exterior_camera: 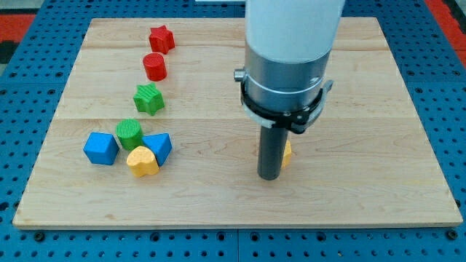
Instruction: Push the blue triangle parallel to the top of the yellow hexagon
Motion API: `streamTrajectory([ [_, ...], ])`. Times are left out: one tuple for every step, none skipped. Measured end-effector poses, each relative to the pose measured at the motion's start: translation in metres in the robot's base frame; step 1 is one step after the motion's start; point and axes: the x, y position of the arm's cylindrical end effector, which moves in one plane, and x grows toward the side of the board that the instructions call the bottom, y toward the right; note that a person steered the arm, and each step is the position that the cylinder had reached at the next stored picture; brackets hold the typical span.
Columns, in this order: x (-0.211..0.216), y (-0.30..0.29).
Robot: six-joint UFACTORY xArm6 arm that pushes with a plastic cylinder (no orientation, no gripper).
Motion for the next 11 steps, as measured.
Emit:
streamTrajectory([
  [-0.012, 0.028],
  [-0.003, 0.019],
  [0.034, -0.013],
  [0.058, -0.076],
  [0.067, -0.144],
  [0.047, -0.197],
  [0.027, -0.211],
  [0.009, -0.207],
  [-0.006, -0.187],
  [-0.021, -0.173],
  [-0.035, -0.167],
])
